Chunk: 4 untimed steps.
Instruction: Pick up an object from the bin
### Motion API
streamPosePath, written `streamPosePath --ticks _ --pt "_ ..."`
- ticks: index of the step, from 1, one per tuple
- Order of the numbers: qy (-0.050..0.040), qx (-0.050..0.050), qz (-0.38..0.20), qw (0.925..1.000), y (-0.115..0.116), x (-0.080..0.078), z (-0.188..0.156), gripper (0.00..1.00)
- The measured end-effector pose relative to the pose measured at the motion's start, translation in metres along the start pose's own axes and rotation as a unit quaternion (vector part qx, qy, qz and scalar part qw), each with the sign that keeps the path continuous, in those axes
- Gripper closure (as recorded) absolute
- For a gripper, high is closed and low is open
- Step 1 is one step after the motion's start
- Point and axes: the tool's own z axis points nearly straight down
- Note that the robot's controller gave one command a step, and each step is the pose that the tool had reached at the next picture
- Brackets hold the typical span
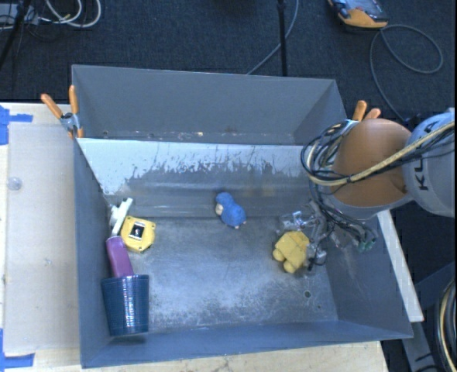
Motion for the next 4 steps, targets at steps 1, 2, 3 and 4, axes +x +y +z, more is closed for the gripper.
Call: streamPosePath --ticks 1,2,3,4 --pt "0.0003 0.0 0.001 1.0 0.0 0.0 0.0 1.0" --pt "-0.0008 0.0 -0.05 0.9988 -0.009 -0.008 -0.113 1.0" --pt "-0.0006 -0.001 -0.049 0.9988 -0.01 -0.007 -0.113 1.0" --pt "0.0024 -0.003 -0.043 0.9991 -0.008 -0.005 -0.154 1.0"
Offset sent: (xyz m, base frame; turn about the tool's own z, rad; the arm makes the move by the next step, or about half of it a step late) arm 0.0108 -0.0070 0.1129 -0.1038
